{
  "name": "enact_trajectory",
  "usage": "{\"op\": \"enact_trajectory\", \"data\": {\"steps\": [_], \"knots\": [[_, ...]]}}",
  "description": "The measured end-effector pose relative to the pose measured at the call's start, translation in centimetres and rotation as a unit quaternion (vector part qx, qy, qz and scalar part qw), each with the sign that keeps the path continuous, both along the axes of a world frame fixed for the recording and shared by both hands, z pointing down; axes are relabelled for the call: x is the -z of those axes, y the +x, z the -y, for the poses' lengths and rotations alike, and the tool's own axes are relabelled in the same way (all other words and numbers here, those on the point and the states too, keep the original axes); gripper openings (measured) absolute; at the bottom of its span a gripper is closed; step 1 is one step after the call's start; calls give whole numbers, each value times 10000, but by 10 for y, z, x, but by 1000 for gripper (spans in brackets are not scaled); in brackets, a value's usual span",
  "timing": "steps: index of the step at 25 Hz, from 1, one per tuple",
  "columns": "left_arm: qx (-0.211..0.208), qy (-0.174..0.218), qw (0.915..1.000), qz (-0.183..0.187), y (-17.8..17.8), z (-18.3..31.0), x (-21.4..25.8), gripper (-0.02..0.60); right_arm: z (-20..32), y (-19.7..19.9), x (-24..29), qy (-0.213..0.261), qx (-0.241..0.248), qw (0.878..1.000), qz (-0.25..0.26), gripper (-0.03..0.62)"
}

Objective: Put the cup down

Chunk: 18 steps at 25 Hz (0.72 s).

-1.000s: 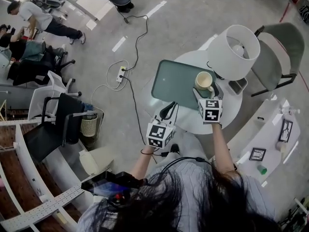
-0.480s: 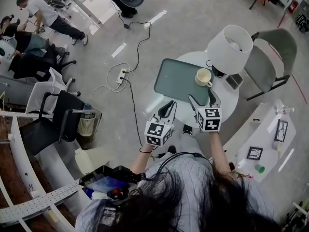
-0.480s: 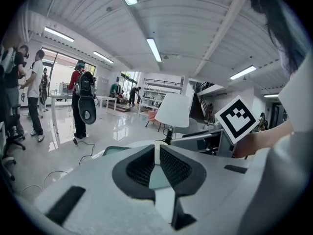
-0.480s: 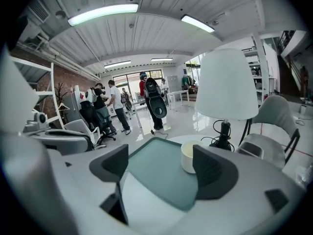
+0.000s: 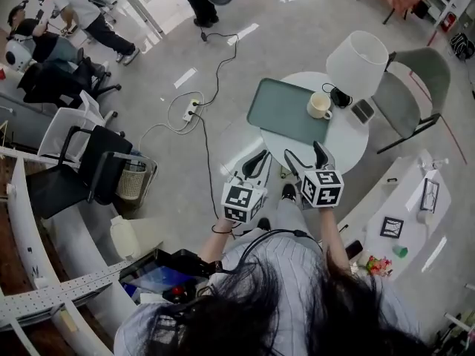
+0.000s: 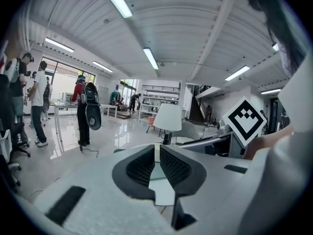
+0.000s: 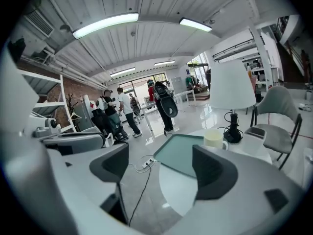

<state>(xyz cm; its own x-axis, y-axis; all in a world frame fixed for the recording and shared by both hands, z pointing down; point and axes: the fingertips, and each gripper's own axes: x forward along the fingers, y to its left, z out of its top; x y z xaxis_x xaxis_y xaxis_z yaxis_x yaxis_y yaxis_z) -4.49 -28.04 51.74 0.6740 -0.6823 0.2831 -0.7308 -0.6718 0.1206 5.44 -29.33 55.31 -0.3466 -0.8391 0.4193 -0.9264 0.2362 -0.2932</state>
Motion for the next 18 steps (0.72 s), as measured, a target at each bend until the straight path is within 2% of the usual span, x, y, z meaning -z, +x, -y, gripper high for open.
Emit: {"op": "enact_trajectory", "data": {"steps": [5,8,9,12,18], "knots": [[22,21,10000,-53,-31,-42,0,38,-42,-30,2,19,36,10000,38,416],[34,-63,9999,-80,-46,-65,-6,38,-69,-46,1,-24,25,10000,29,390],[22,-87,9999,-92,-49,-71,-8,38,-77,-49,2,-24,-18,10000,10,364],[-17,-134,9998,-167,-54,-89,-11,38,-98,-52,6,2,-206,9998,-44,213],[-114,-206,9993,-274,-49,-110,-13,38,-125,-57,16,49,-136,9997,-218,129]]}}
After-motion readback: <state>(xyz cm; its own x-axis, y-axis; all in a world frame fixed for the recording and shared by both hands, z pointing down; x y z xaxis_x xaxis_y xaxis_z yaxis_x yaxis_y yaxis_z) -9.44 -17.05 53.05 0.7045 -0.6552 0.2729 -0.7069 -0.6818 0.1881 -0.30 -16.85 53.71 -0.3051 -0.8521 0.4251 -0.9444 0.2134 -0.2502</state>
